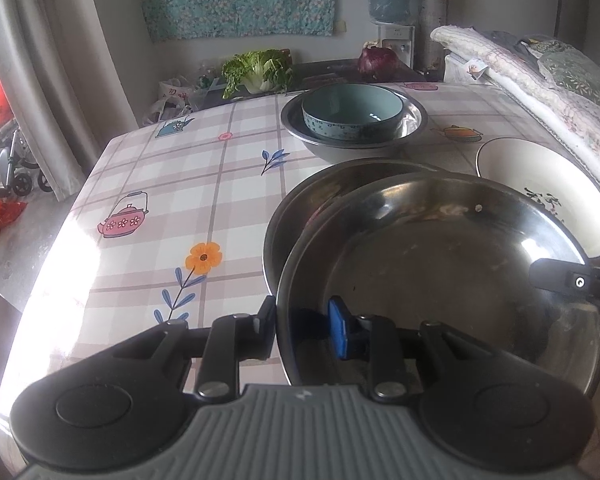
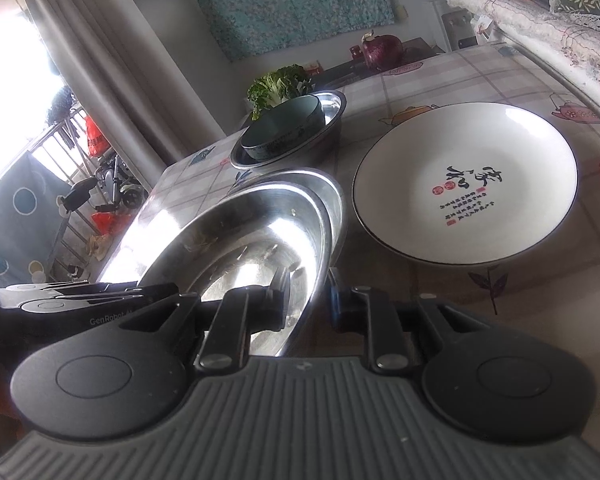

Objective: Organize plates and bowls
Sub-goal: 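Lower both steel plates onto the steel plate and open both tools, then move both tools toward the white printed ceramic plates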

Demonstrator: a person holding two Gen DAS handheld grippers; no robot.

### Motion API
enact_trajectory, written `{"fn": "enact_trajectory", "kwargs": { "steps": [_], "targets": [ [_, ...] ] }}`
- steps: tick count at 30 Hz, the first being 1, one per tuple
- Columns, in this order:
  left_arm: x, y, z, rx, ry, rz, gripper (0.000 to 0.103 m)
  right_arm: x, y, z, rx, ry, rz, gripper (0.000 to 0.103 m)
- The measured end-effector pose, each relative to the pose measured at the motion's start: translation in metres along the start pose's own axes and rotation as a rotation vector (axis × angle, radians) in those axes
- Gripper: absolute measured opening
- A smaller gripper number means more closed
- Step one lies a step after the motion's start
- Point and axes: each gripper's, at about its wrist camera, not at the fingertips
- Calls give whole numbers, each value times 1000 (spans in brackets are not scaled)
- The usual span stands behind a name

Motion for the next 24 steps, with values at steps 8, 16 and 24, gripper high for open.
{"fn": "enact_trajectory", "kwargs": {
  "steps": [8, 16, 24],
  "targets": [
    [0, 1, 4, -24, -4, -2, 43, -3, 0, -3, -1, -7, -22, 26],
    [6, 2, 9, -37, 0, 24, 46, 3, -5, -3, -22, 1, -3, 40],
    [10, 7, 19, -57, 16, 53, 53, 1, -3, -1, -24, 4, -19, 46]
  ]
}}
Point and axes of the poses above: each gripper's, at about its wrist camera, not at the fingertips, and z roughly against the way its jaws point, x to its left, y to its underside, and after that the axes turned 7 degrees about z, right-handed
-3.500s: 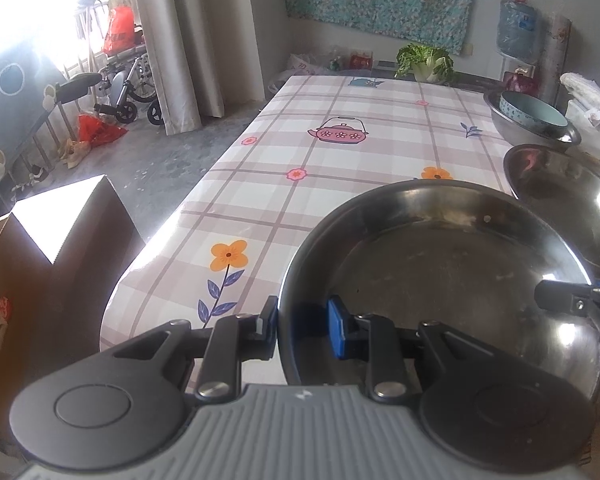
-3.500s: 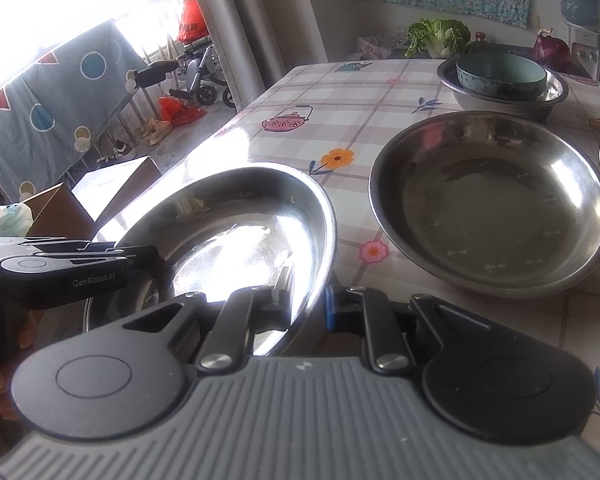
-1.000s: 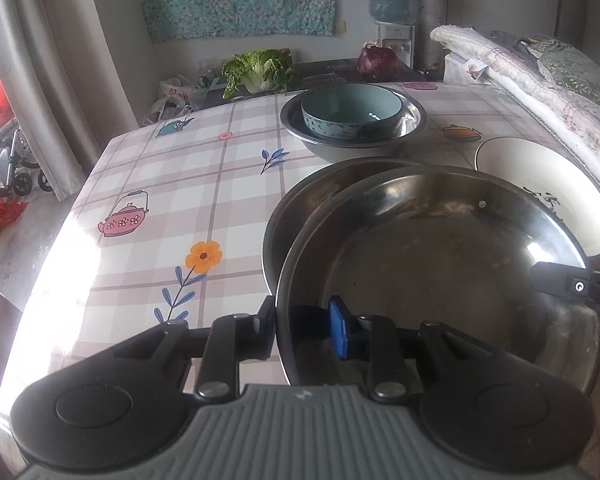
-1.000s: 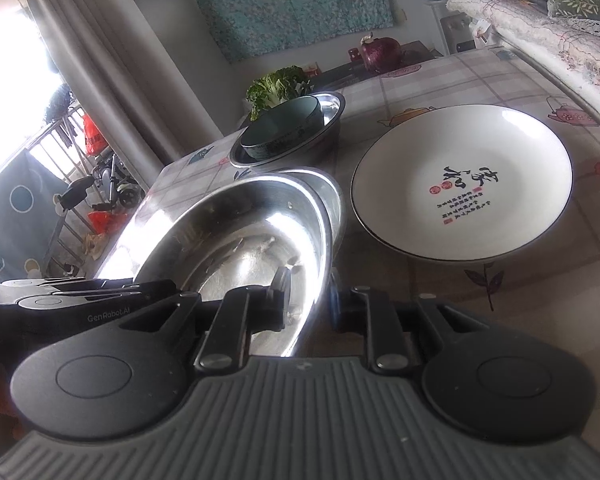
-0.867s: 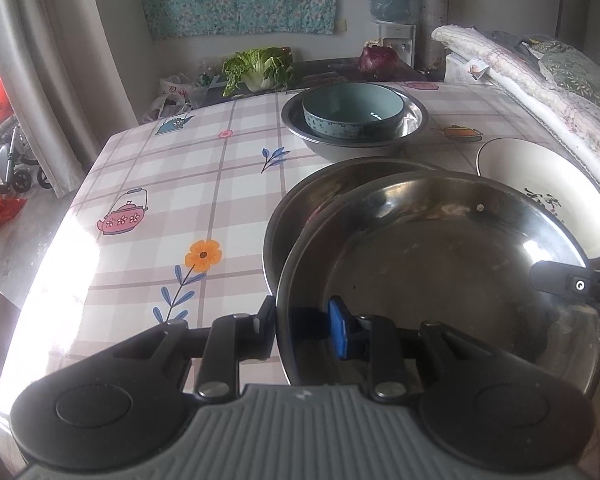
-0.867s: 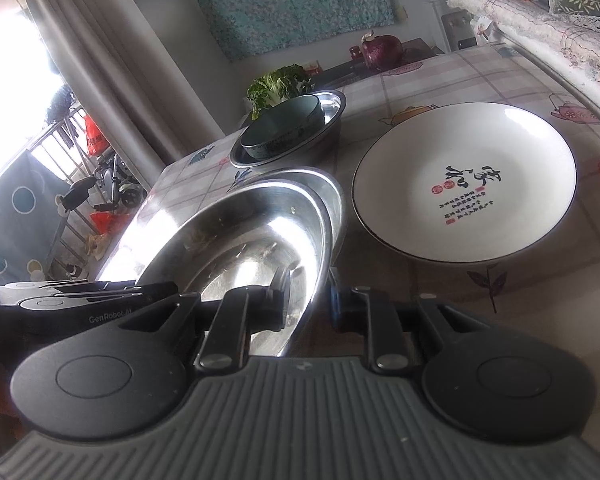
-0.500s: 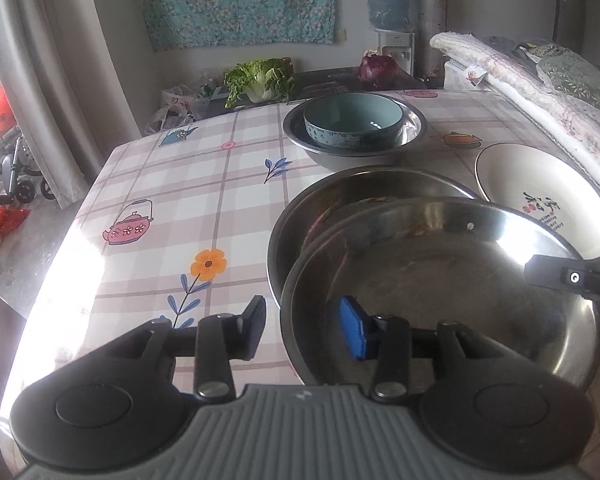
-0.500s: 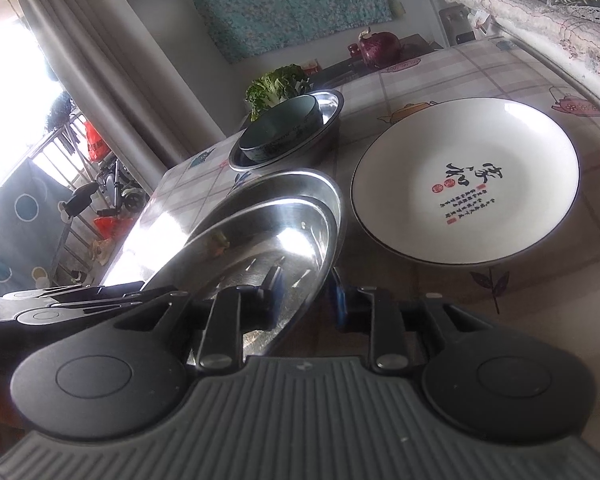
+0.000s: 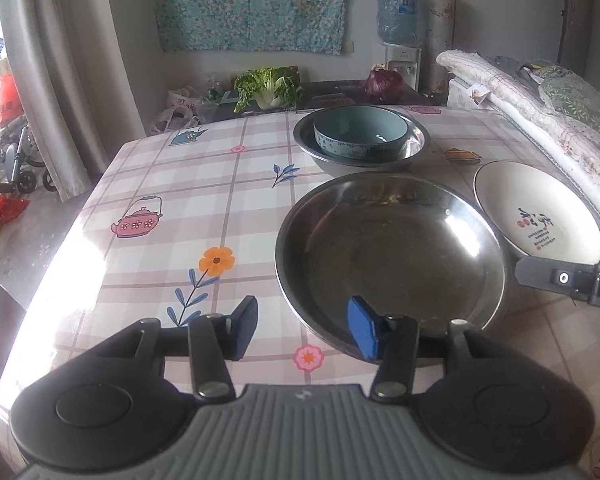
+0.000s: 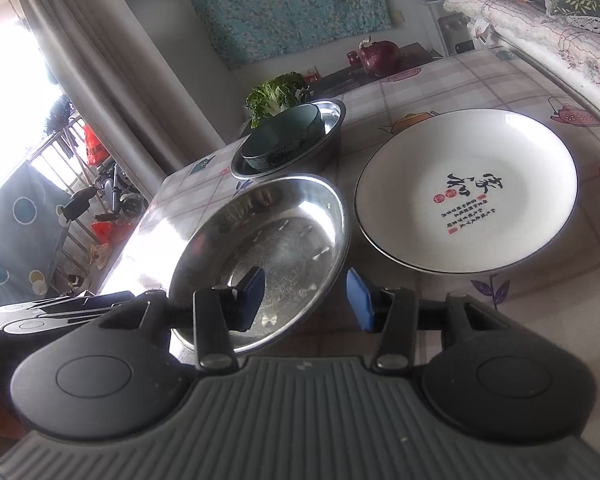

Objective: Organize plates and bowls
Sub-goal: 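Move both tools toward the white printed ceramic plates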

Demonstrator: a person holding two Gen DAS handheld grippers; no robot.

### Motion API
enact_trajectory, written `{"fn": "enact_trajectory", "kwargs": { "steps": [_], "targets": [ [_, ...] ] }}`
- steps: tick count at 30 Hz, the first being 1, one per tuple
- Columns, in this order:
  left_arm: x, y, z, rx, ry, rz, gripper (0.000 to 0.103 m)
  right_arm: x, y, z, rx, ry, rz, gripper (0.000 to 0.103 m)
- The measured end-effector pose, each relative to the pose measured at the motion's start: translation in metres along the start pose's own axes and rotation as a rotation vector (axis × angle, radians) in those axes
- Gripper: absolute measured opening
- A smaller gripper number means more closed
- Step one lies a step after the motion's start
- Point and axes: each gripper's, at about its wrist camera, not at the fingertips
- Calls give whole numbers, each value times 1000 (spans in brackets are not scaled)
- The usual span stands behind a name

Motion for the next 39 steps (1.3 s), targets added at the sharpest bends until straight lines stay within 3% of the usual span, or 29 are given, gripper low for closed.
{"fn": "enact_trajectory", "kwargs": {
  "steps": [6, 10, 20, 24, 30, 39],
  "targets": [
    [-8, 5, 12, -23, 28, 2, 57, 1, 1, 8, -19, -11, -1, 47],
    [-20, 8, 22, -48, 78, -8, 66, -2, 3, 22, -46, -1, 7, 48],
    [-75, 12, 29, -50, 222, -51, 76, -40, 16, 66, -103, 107, -22, 49],
    [-98, 9, 26, -35, 264, -38, 76, -66, 15, 83, -122, 169, -16, 49],
    [-124, 4, 20, -92, 294, 77, 75, -109, -2, 97, -147, 245, -9, 57],
    [-158, 7, -3, -37, 306, 64, 61, -153, -42, 74, -95, 212, -18, 57]
  ]
}}
Point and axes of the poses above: each gripper's, at about its wrist camera, not at the fingertips, and z roughly against the way its jaws point, x to its left, y to its underside, and after that the axes turned 7 degrees about z, right-handed
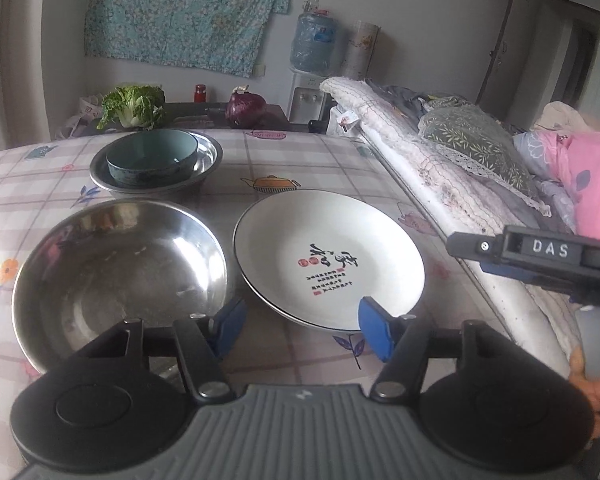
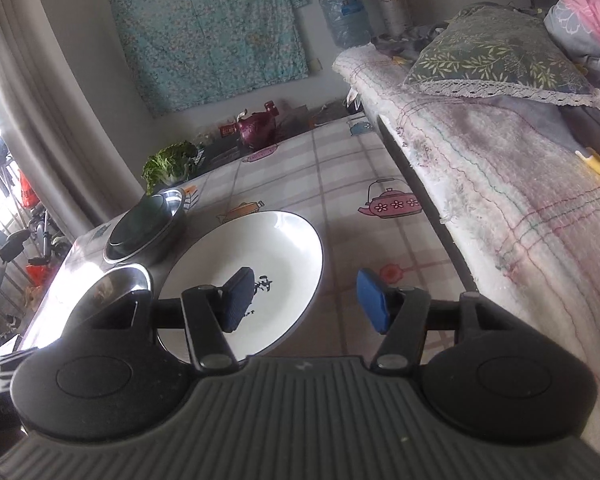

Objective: Organize plates and bowls
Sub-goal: 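Move both tools toward the white printed ceramic plates, then grasp a white printed plate rim with the left tool while the right tool grasps another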

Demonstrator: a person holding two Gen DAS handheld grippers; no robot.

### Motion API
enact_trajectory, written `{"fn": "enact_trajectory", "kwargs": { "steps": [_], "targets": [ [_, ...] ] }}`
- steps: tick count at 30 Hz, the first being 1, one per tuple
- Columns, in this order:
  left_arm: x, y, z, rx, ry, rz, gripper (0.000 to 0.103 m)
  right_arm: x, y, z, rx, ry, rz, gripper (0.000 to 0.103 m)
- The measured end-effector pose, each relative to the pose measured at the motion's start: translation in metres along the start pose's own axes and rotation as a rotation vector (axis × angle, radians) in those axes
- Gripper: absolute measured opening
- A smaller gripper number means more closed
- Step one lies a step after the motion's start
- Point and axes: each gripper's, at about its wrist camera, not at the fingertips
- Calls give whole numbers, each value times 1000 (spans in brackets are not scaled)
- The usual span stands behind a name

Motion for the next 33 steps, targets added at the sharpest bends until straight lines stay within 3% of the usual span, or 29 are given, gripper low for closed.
{"fn": "enact_trajectory", "kwargs": {
  "steps": [3, 5, 7, 15, 18, 20, 21, 25, 27, 29, 33],
  "targets": [
    [-1, 3, -9, 10, -14, 33, 56, -2, -16, -18, 35, -20, 34, 57],
    [1, 2, -13, 17, -41, 86, 44, -4, -29, -32, 54, -29, 65, 57],
    [3, 0, -17, 27, -44, 119, 39, -6, -39, -47, 70, -52, 85, 57],
    [5, 1, -39, 112, -62, 152, 43, -3, -64, -111, 138, -76, 164, 51],
    [8, -2, -41, 115, -60, 170, 43, -2, -67, -131, 164, -103, 172, 43],
    [10, -3, -45, 119, -59, 178, 44, -2, -68, -143, 186, -132, 168, 24],
    [10, -4, -48, 122, -63, 183, 44, -1, -66, -148, 193, -132, 174, 23],
    [12, -7, -56, 130, -76, 196, 41, 0, -59, -155, 200, -116, 189, 16],
    [9, -8, -58, 137, -83, 181, 29, 0, -57, -152, 203, -118, 196, 15],
    [6, -7, -59, 134, -117, 150, 28, 0, -54, -149, 212, -120, 198, 14],
    [12, -7, -57, 147, -106, 156, 26, -1, -45, -132, 231, -103, 201, 14]
  ]
}}
Point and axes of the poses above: each gripper's, at about its wrist camera, not at the fingertips, and z roughly against the way its jaws point, x to its left, y to its underside, and after that the axes turned 7 degrees about z, right-handed
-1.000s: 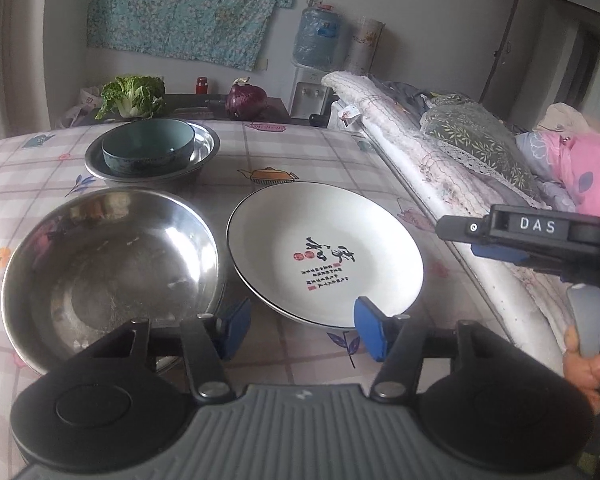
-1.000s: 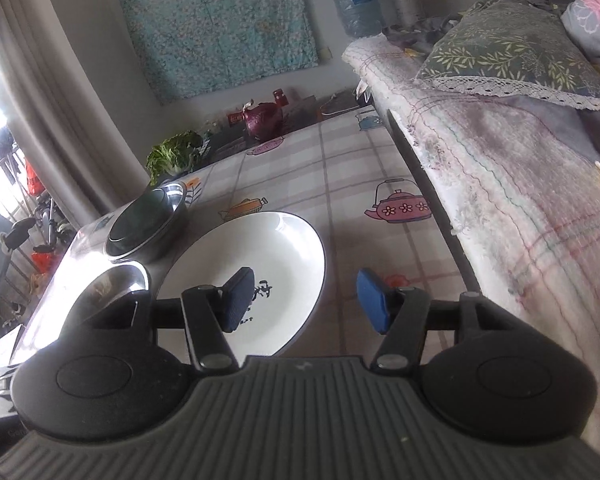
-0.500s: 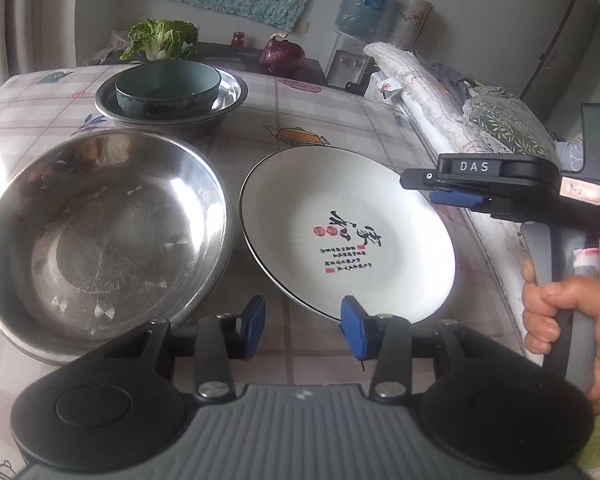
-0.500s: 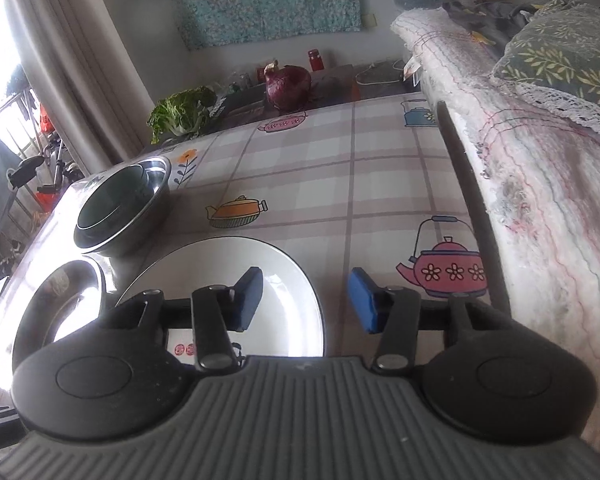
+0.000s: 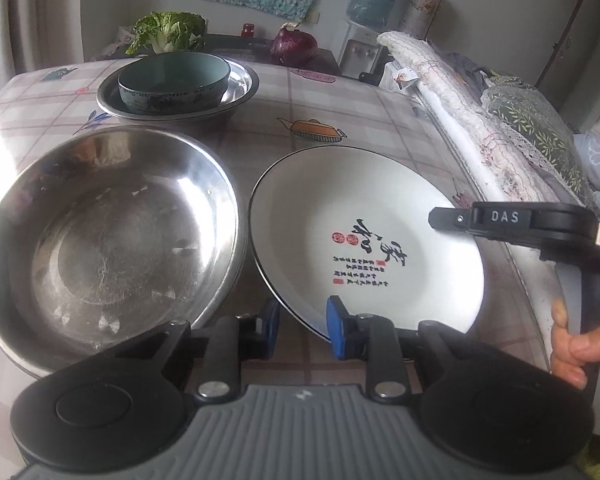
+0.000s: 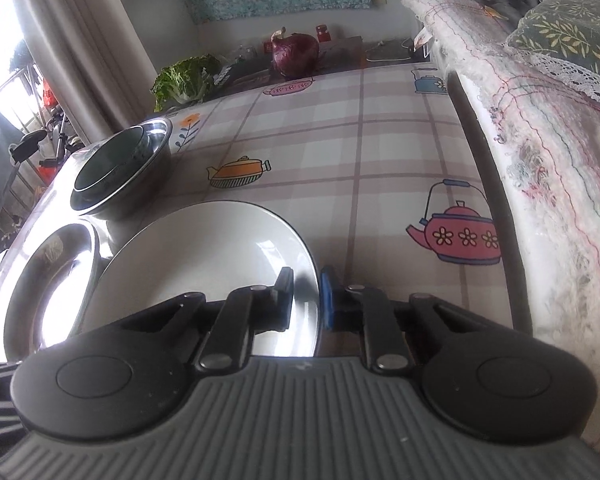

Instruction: Organize plates and bowls

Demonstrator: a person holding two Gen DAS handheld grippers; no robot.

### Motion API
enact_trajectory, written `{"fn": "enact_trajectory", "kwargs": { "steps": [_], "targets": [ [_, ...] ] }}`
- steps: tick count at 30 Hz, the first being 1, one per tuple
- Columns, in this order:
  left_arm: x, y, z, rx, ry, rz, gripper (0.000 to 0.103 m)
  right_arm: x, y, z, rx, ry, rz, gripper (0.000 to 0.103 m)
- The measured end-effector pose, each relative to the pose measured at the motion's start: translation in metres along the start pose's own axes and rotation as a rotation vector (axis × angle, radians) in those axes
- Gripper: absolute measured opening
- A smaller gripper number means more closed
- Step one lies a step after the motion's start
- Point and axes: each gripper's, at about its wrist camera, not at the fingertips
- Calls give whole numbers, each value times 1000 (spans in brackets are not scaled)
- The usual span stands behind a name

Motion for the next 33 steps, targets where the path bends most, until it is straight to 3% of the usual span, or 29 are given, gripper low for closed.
{"fn": "enact_trajectory", "kwargs": {
  "steps": [10, 20, 33],
  "targets": [
    [6, 10, 15, 39, 2, -93, 26, 7, 55, 49, 2, -4, -104, 14],
    [17, 28, 36, 69, 24, -122, 26, 26, 102, 89, 2, 0, -187, 14],
    [25, 46, 59, 90, 25, -154, 26, 48, 139, 118, 5, -15, -248, 14]
  ]
}}
Point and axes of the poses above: each gripper's, at about its wrist camera, not at the fingertips, and z roughly against the way its jaws point, x to its left, y to its underside, and after that the axes turned 7 degrees about z, right-handed
